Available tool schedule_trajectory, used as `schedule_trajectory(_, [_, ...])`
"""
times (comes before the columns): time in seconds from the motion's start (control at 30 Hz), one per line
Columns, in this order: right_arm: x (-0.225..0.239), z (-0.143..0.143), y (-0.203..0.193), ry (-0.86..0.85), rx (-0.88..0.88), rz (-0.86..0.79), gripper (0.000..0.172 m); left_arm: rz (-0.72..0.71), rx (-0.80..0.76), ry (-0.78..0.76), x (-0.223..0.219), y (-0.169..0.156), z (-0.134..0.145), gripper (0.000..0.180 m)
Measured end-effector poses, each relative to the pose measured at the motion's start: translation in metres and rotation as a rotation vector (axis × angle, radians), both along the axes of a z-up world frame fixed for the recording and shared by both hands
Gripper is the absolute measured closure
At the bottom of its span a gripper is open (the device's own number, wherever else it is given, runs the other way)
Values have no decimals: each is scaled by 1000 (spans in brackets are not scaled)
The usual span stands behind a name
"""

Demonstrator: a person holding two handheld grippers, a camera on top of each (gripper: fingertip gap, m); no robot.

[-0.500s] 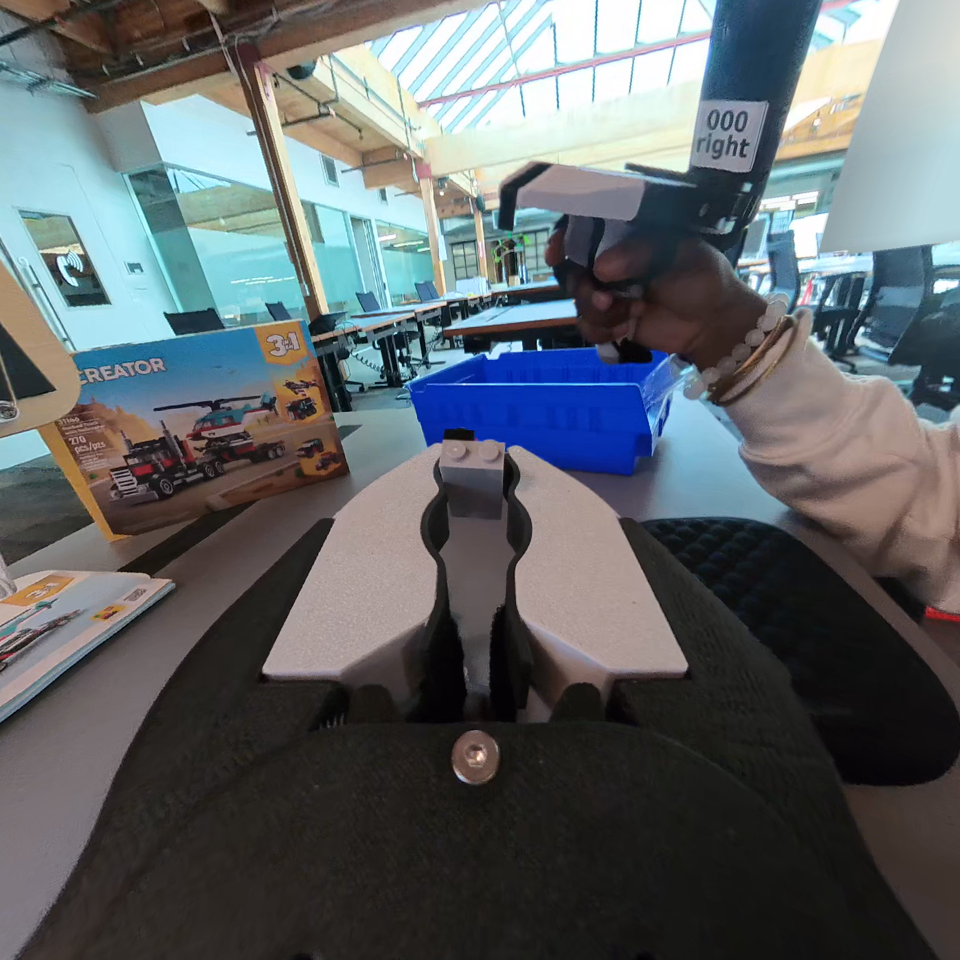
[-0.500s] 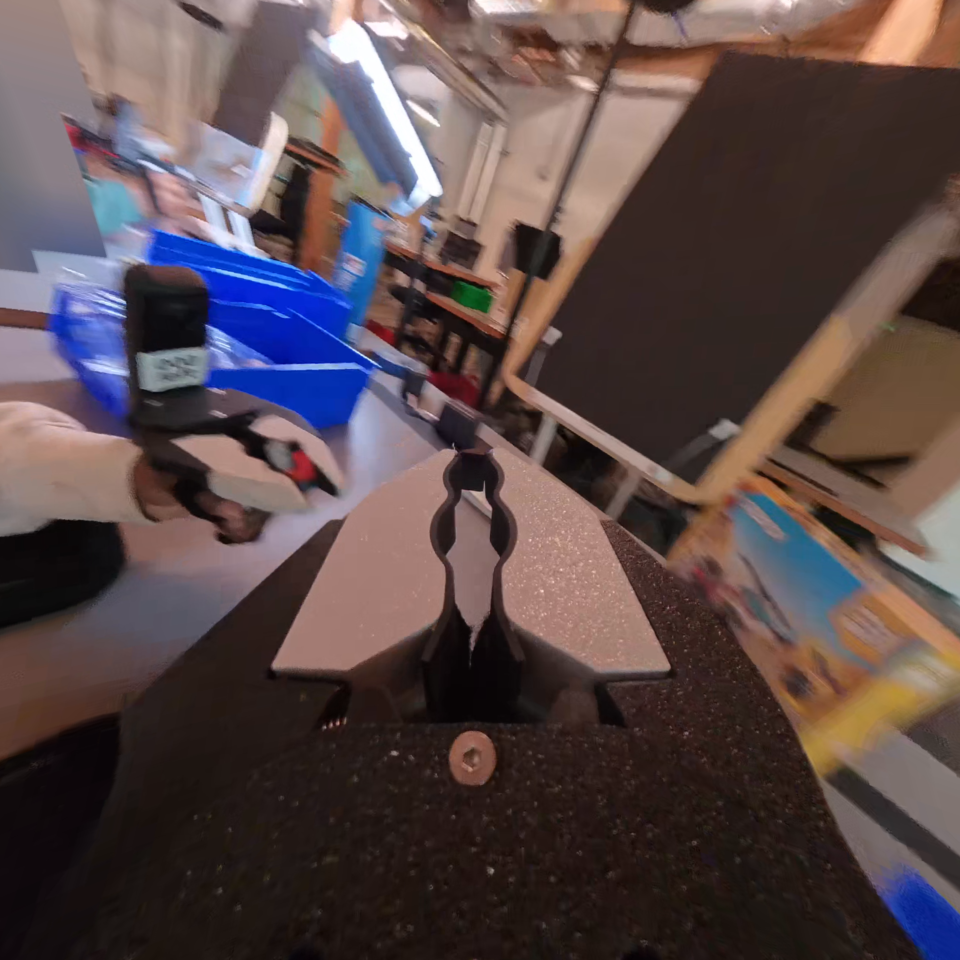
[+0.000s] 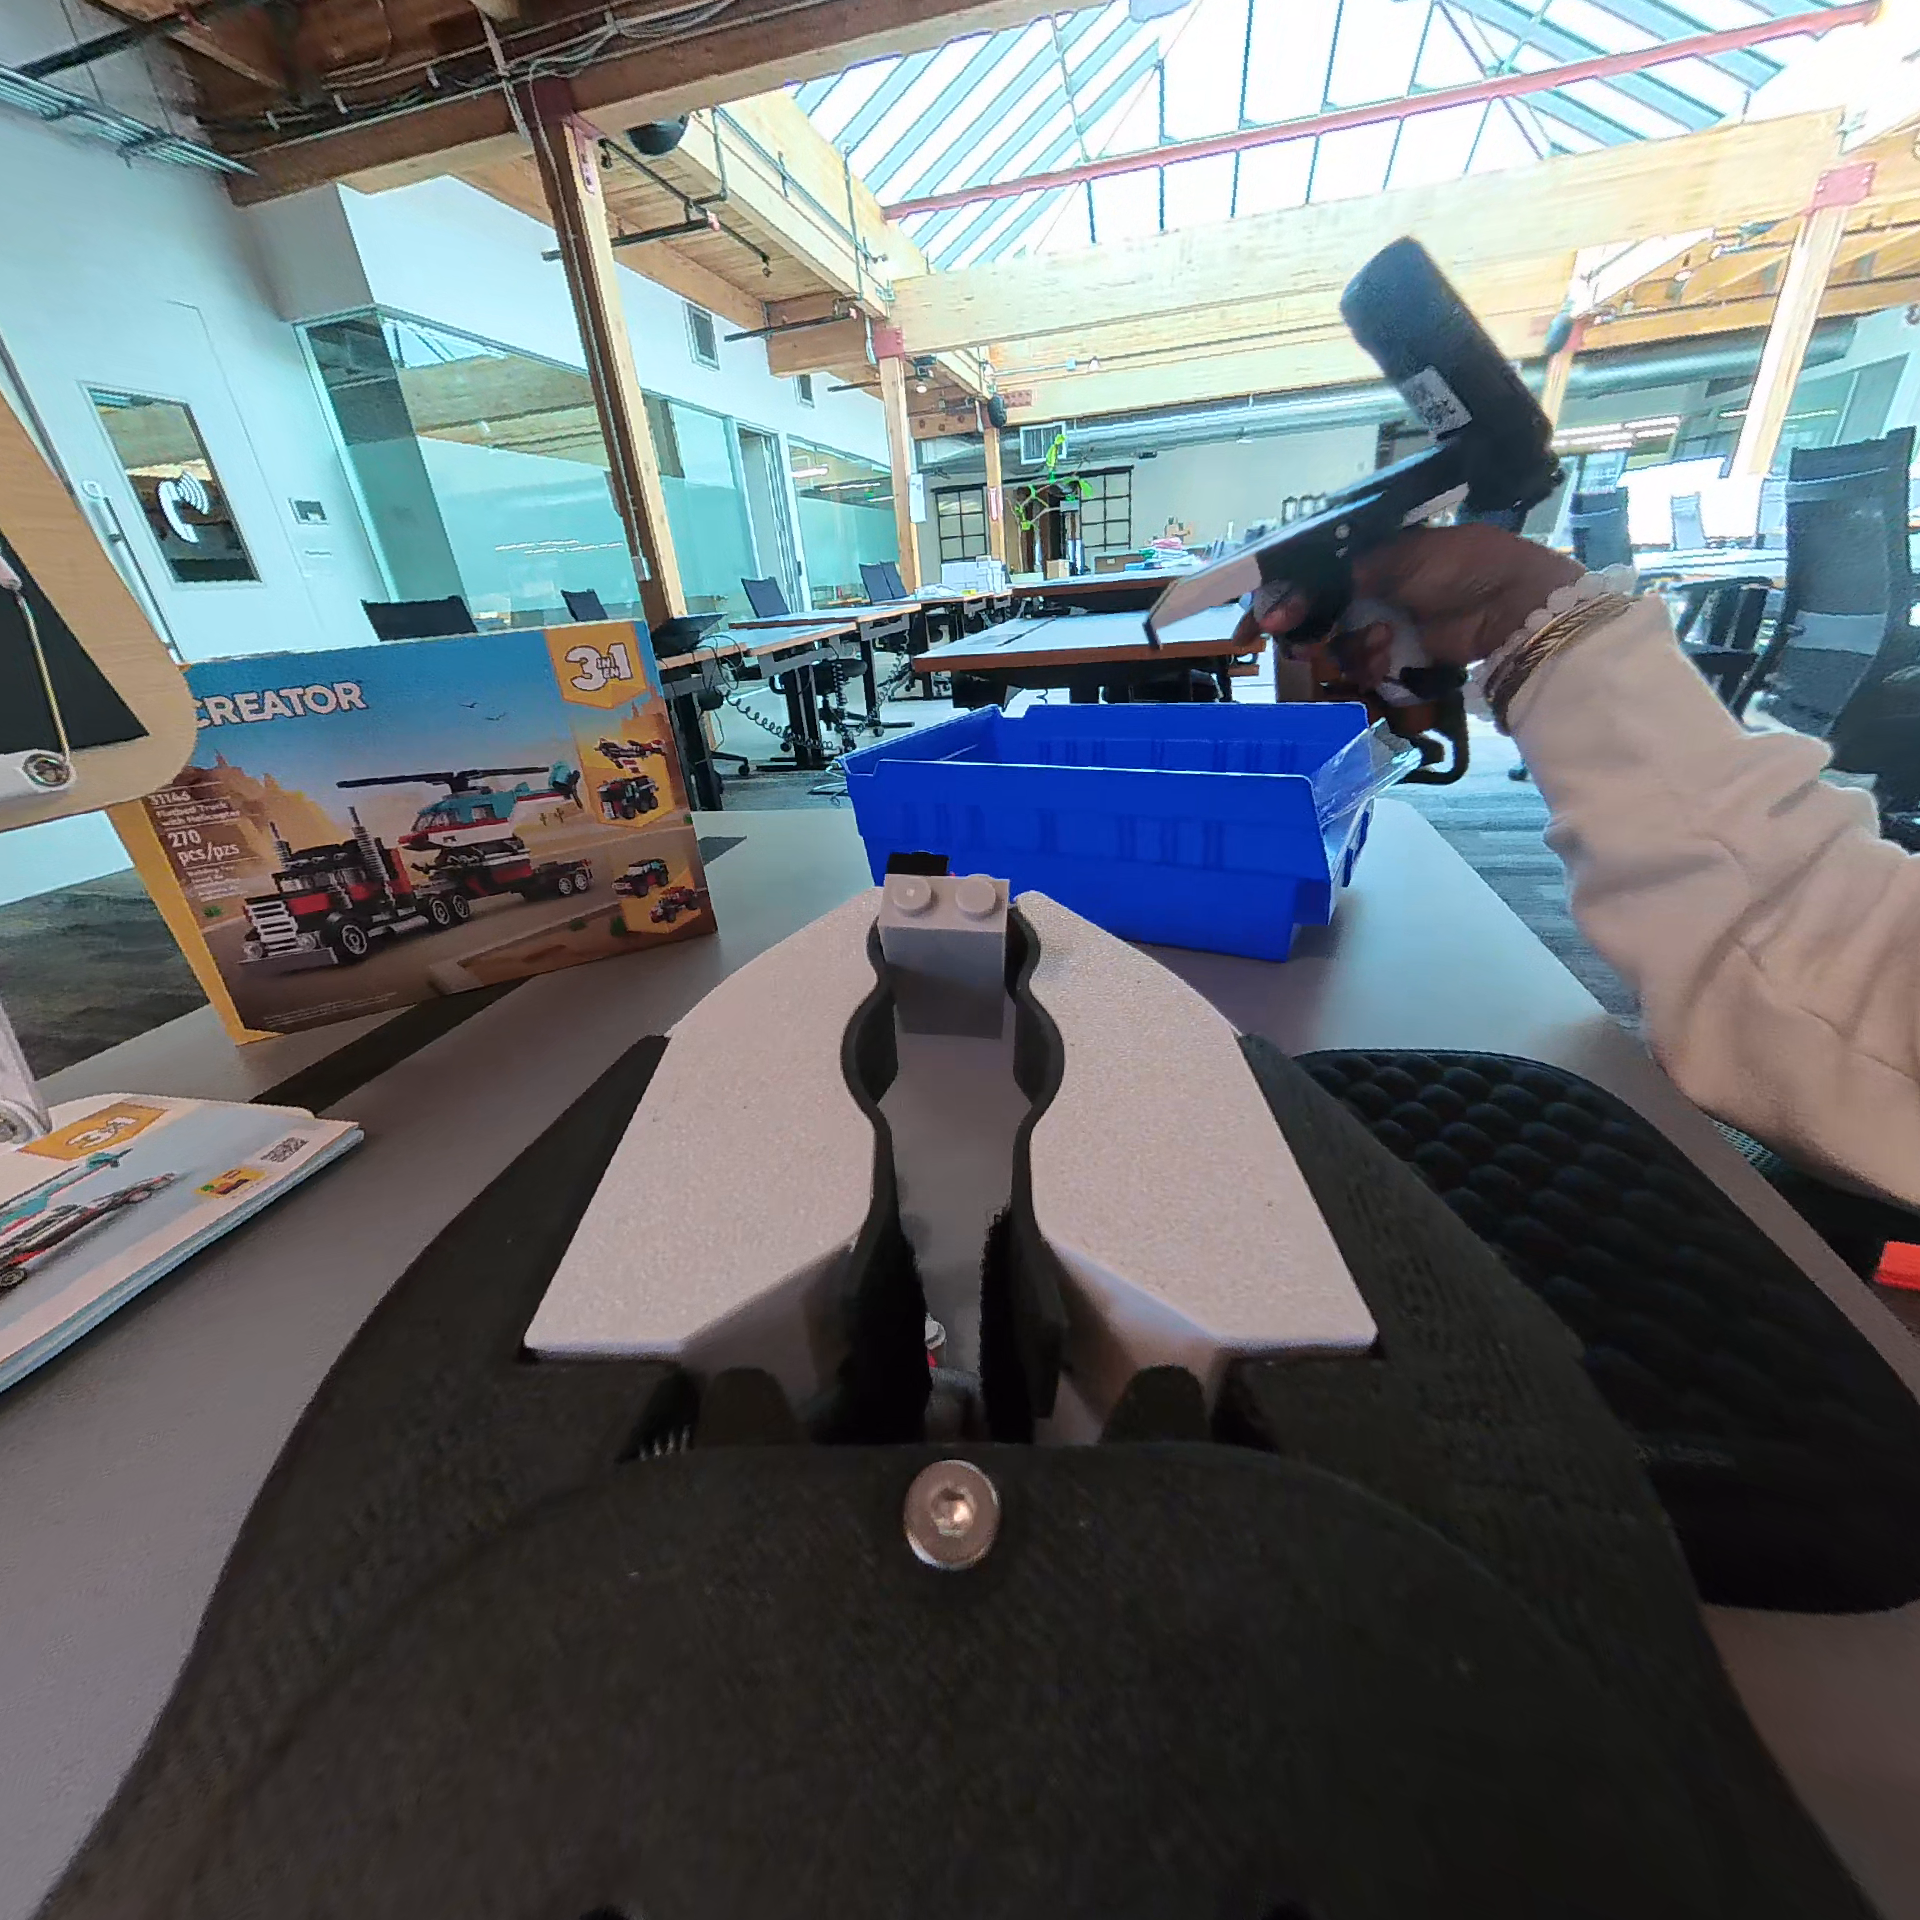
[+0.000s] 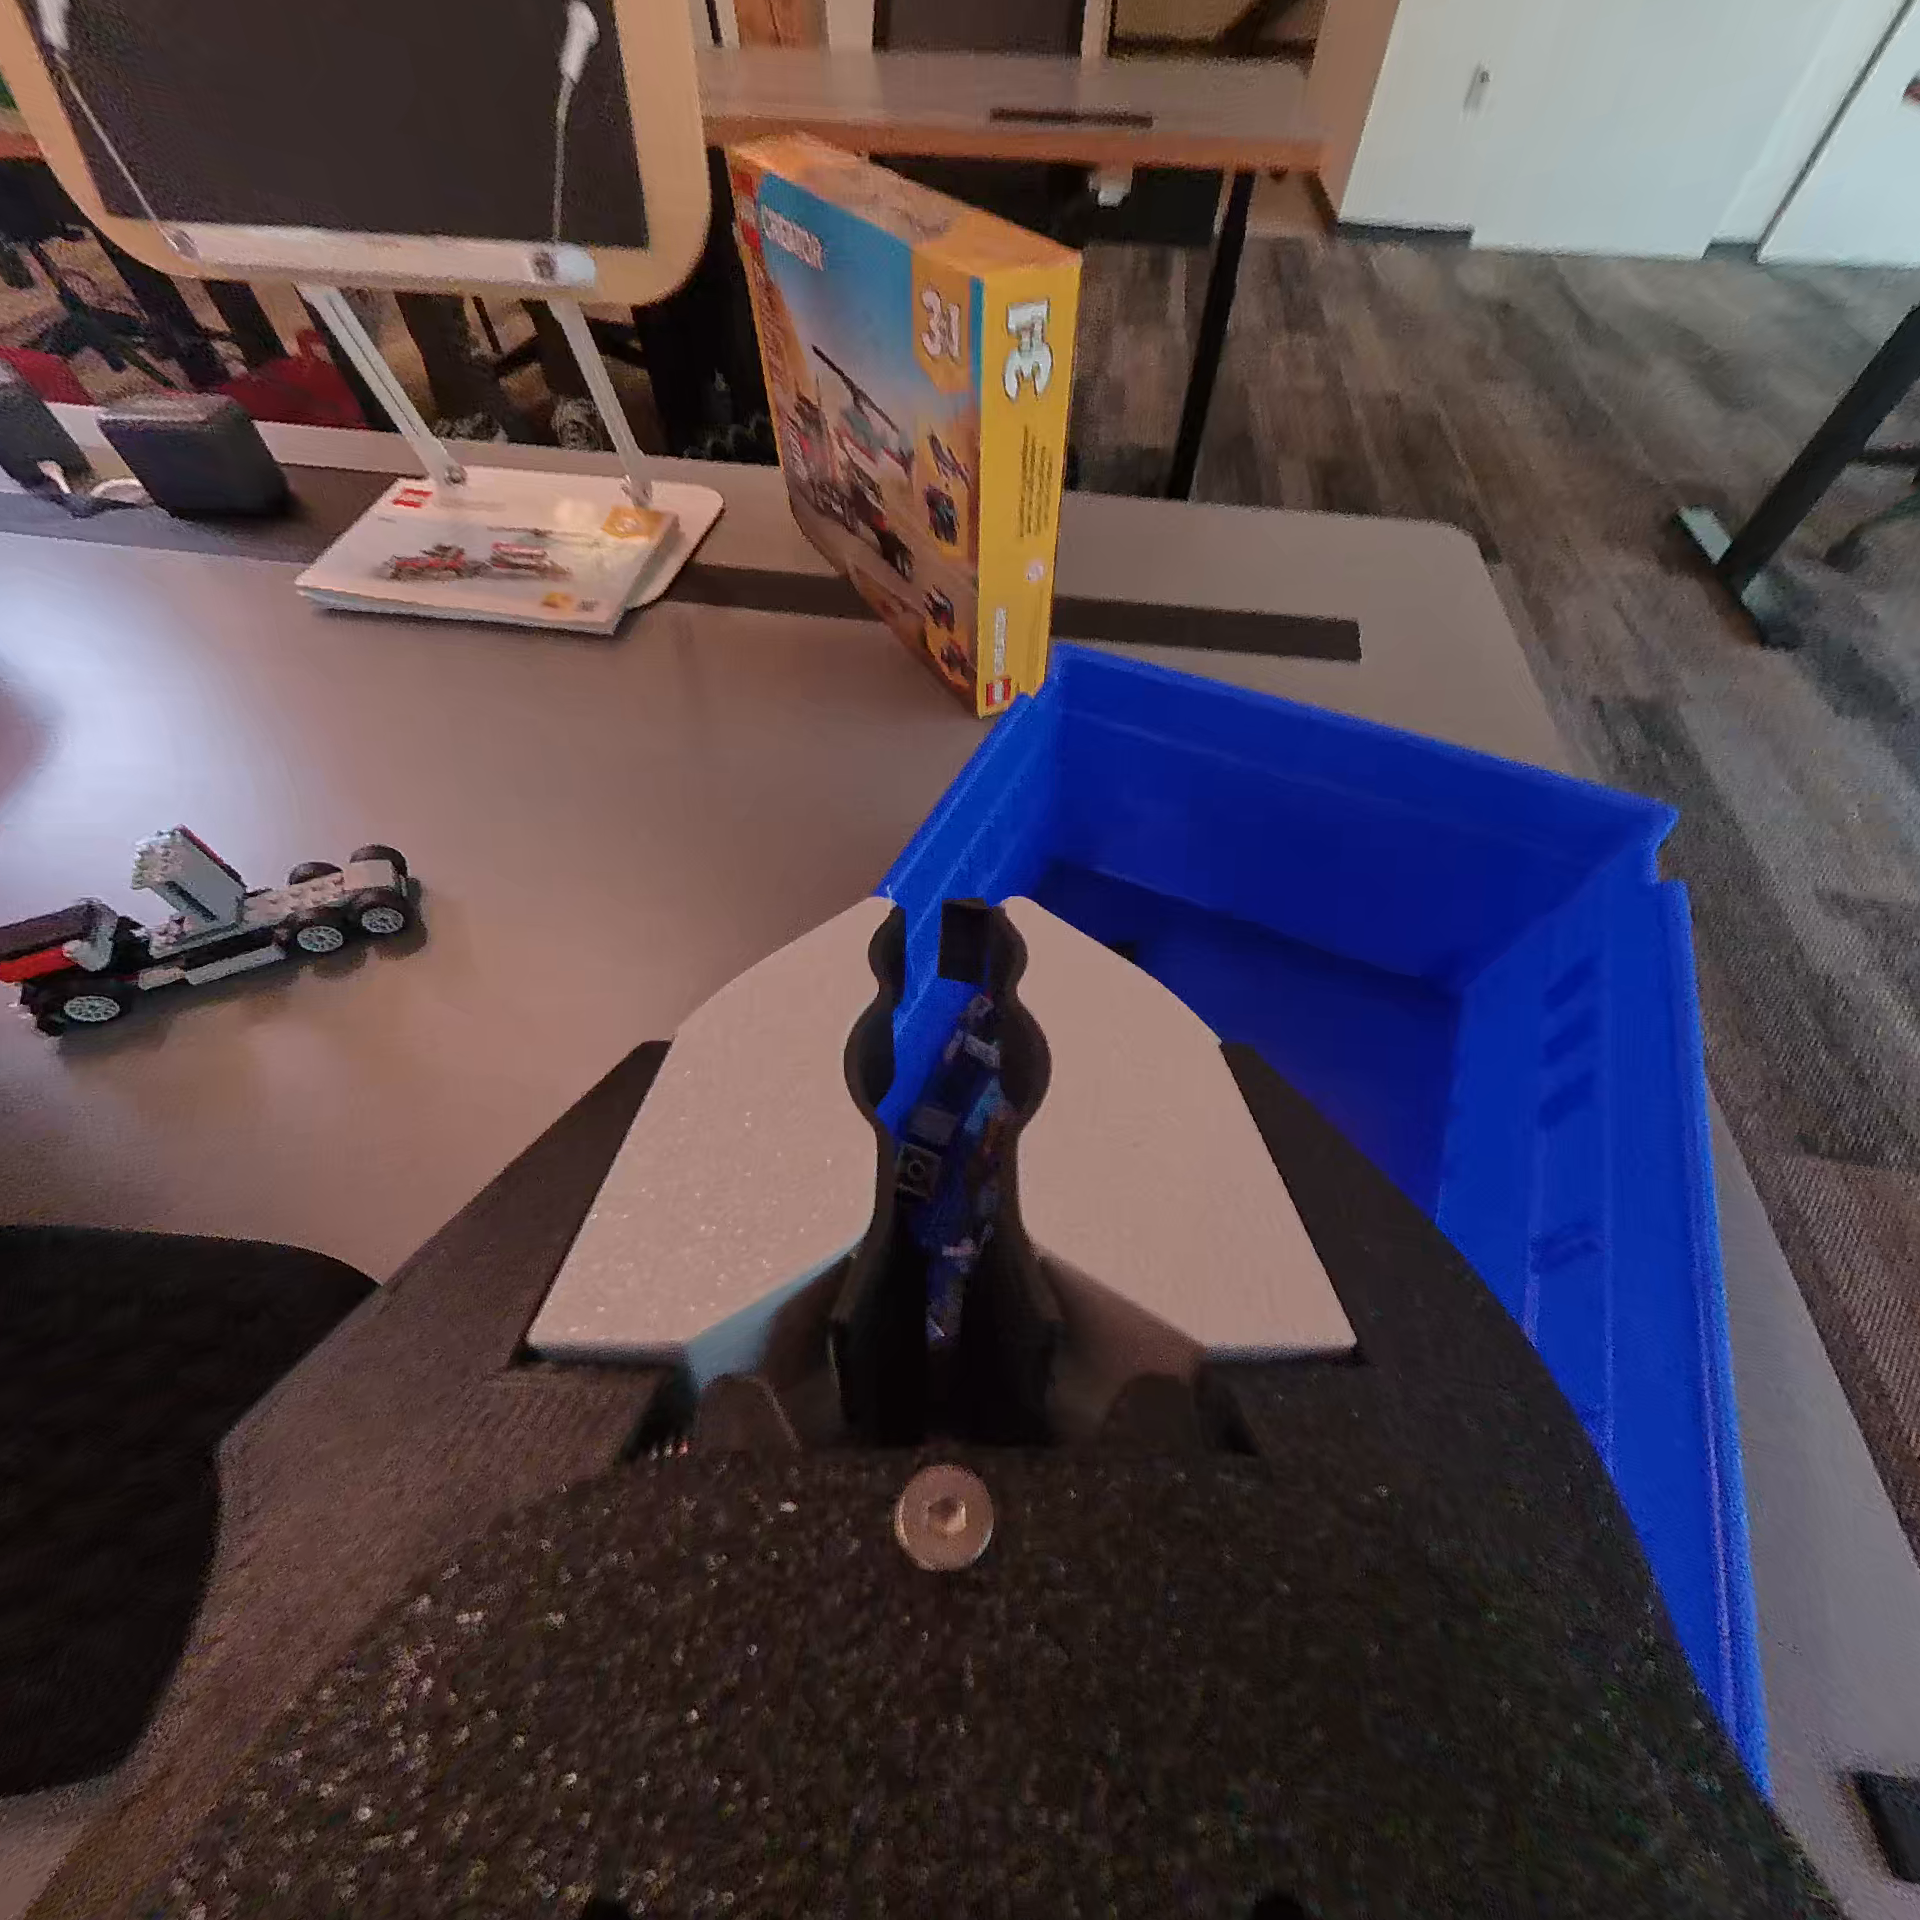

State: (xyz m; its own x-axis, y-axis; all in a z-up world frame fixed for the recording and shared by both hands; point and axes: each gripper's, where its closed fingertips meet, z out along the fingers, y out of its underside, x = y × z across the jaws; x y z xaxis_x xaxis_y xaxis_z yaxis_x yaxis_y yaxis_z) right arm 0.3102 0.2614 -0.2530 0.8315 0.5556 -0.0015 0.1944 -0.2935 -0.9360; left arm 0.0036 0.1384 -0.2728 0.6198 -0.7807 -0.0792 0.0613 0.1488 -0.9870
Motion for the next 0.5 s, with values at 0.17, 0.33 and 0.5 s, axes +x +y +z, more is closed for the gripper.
schedule_trajectory(0.17, [8,-7,7,-10,-17,-46,145,3,-6,-13,-2,1,0,163])
schedule_trajectory(0.33, [11,-7,7,-5,-15,-56,134,-3,-7,-14,-1,0,1,163])
schedule_trajectory(0.5, [6,-17,4,-71,-48,-5,117,-3,-2,-10,-1,0,1,163])
